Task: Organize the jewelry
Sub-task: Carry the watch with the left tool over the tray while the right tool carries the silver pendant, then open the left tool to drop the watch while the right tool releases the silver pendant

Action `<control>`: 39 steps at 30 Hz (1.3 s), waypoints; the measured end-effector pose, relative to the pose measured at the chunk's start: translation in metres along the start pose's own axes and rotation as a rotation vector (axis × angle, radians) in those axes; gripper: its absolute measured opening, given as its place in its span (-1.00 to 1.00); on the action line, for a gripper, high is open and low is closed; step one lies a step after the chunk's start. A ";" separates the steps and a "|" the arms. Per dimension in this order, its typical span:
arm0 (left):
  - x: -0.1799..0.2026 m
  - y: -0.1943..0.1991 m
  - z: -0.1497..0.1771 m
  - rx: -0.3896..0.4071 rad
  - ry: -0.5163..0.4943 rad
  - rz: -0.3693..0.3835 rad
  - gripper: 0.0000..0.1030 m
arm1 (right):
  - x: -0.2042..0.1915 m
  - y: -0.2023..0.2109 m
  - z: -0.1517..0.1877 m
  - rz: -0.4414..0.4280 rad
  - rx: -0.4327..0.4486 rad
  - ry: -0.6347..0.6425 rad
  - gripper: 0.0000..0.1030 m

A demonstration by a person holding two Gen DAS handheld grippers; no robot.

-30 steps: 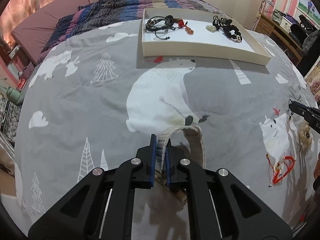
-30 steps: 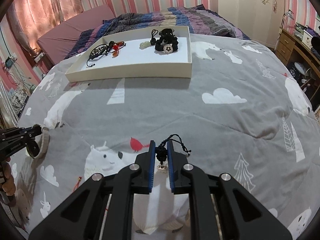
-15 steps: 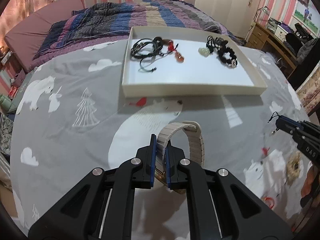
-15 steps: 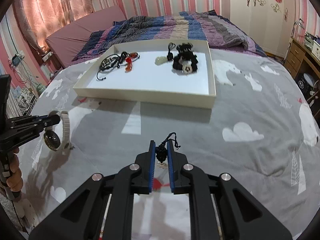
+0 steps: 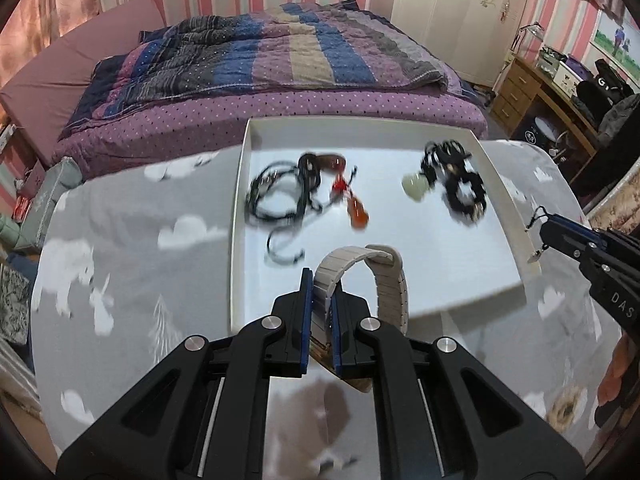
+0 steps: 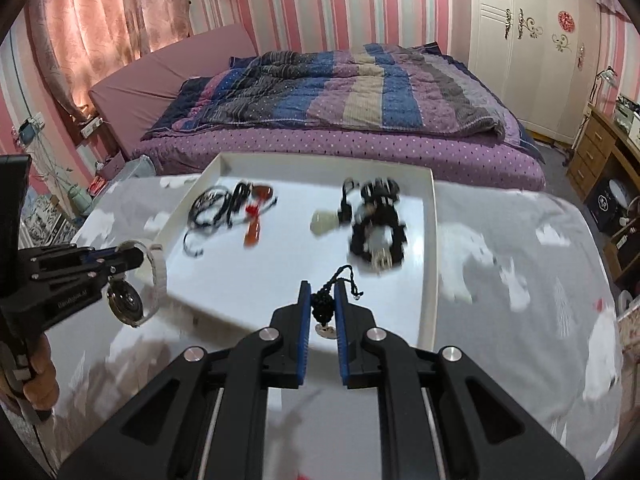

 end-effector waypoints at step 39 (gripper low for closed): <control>-0.017 -0.095 -0.038 -0.049 0.050 -0.052 -0.62 | -0.009 -0.135 -0.014 0.063 -0.140 -0.071 -0.72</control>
Point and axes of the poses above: each gripper's, at about its wrist camera, not at the fingertips, and y roughly against the way its jaws point, x to its right, z to its underside, the point moved 2 cm from there along -y, roughly the way its jaws point, and after that the axes turned 1 degree about y, right-handed, at the moved point
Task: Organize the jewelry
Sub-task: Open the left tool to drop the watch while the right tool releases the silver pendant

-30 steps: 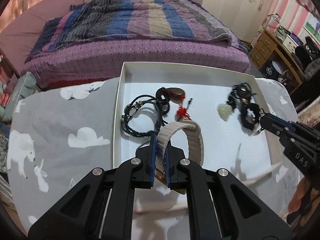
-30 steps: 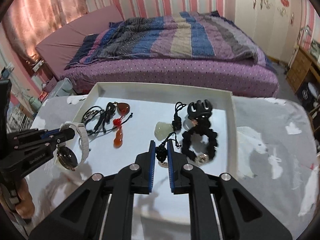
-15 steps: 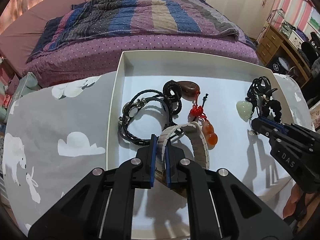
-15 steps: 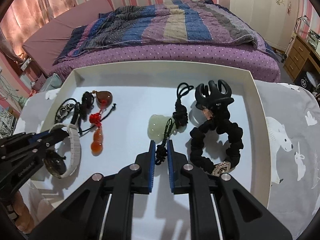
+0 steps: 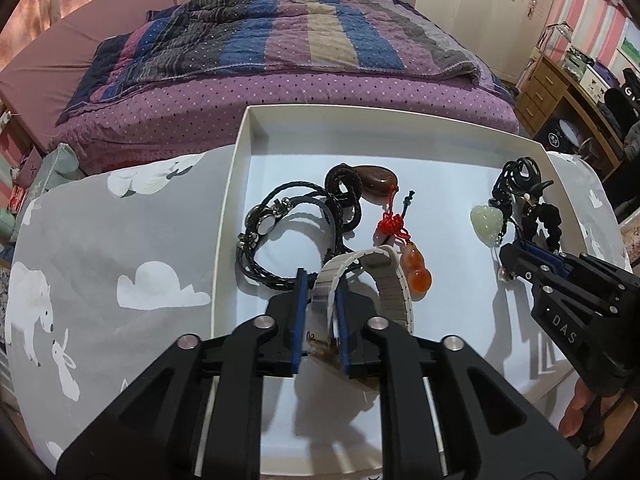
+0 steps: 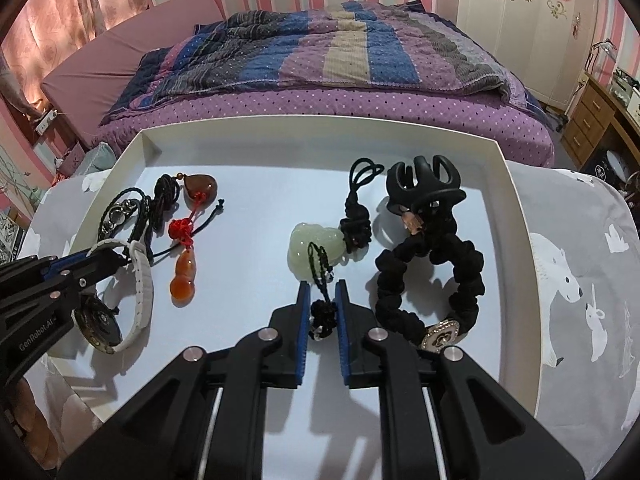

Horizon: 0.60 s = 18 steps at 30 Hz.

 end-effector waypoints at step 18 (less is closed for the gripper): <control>-0.004 0.105 0.015 0.171 0.021 -0.061 0.78 | 0.025 0.091 0.001 0.054 0.127 -0.024 0.58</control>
Point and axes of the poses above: each gripper's, at about its wrist camera, not at the fingertips, and y roughly against the way its jaws point, x to its right, z to its underside, the point moved 2 cm from there along -y, roughly the way its jaws point, and after that the axes turned 1 degree about y, right-handed, at the moved point
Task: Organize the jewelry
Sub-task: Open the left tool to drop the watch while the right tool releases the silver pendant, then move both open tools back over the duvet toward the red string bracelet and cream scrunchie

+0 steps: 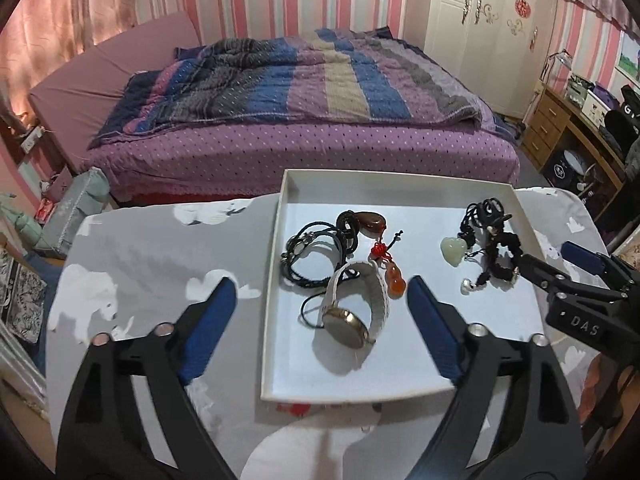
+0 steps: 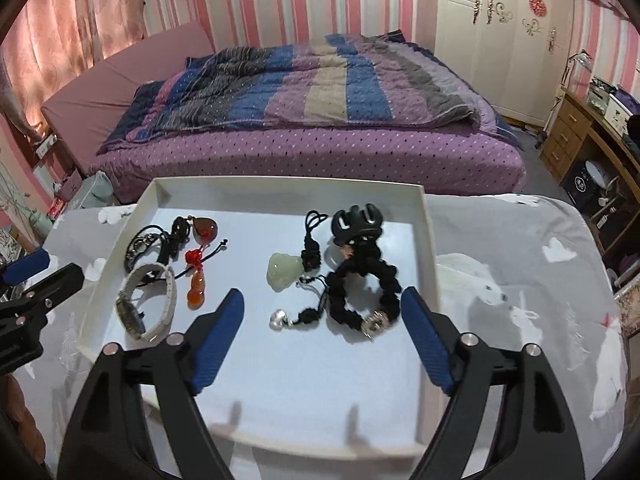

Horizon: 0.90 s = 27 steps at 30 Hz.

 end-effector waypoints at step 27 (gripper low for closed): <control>0.053 0.174 0.120 0.103 -0.060 0.021 0.94 | 0.054 0.228 0.112 0.057 0.137 0.043 0.84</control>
Point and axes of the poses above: each gripper's, at about its wrist camera, not at the fingertips, and y roughly against the way its jaws point, x to its right, z to its underside, the point moved 2 cm from there along -y, roughly the way its jaws point, and after that the axes turned 1 degree about y, right-handed, at the moved point
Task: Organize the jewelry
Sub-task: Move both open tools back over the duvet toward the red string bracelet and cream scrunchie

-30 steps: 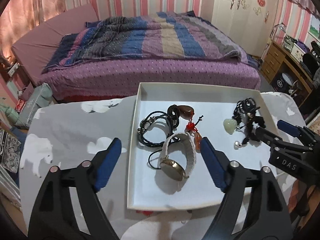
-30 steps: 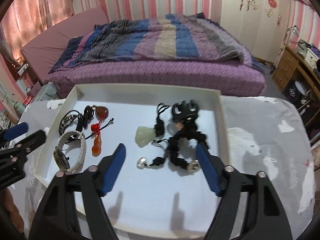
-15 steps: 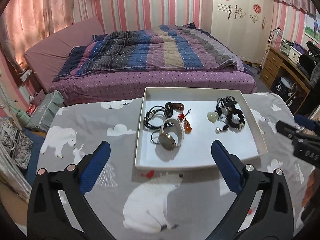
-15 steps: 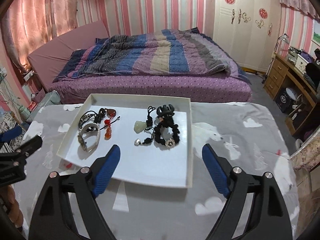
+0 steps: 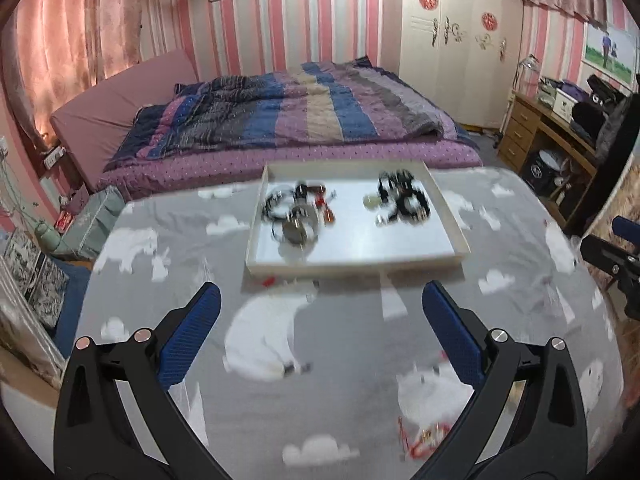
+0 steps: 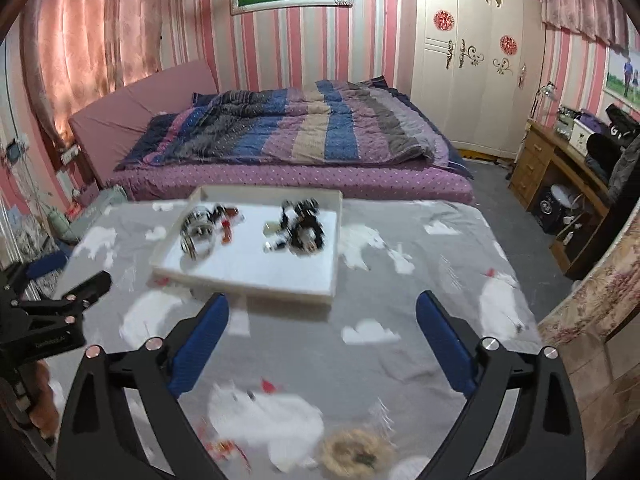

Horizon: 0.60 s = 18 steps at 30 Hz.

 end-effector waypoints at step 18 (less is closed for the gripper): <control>0.038 -0.022 0.151 -0.130 -0.058 0.079 0.94 | 0.039 -0.044 0.168 0.059 -0.169 -0.041 0.84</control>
Point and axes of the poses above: each gripper's, at about its wrist camera, not at the fingertips, and y roughly against the way its jaws point, x to its right, z to its underside, the point moved 2 cm from there along -y, roughly the way its jaws point, and after that the axes turned 1 degree about y, right-handed, at the moved point
